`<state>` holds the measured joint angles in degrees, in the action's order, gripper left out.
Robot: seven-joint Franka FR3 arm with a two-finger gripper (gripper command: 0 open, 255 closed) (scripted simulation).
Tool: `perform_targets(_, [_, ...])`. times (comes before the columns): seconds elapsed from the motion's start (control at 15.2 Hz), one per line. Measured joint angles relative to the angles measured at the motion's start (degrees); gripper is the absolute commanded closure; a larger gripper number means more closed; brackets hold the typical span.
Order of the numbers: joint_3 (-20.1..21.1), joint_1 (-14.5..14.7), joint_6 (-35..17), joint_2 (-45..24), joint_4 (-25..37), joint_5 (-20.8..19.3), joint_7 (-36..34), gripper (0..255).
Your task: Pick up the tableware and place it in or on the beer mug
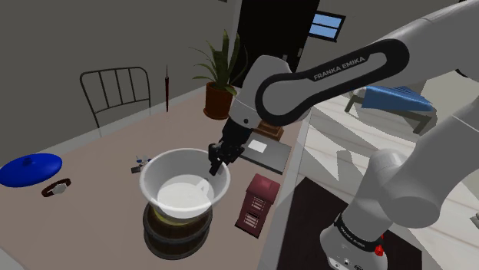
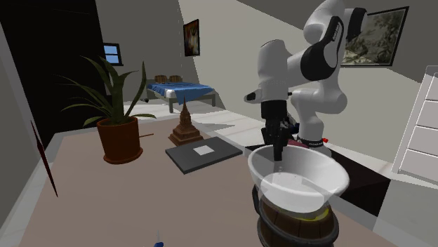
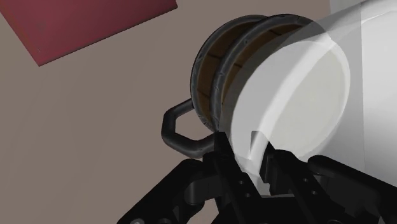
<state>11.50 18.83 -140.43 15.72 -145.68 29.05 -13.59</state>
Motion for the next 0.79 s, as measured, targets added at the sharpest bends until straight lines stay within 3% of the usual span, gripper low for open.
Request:
perform_targets(0.13, [0.0,0.0,0.0,0.0,0.0,0.0,0.0,255])
perform_targets(0.2, [0.0,0.0,0.0,0.0,0.0,0.0,0.0,0])
perform_targets(0.59, [0.0,0.0,-0.1,0.0,0.0,0.0,0.0,0])
perform_targets(0.79, [-1.0,-0.9,4.2,3.4,0.8,-1.3,-0.5,0])
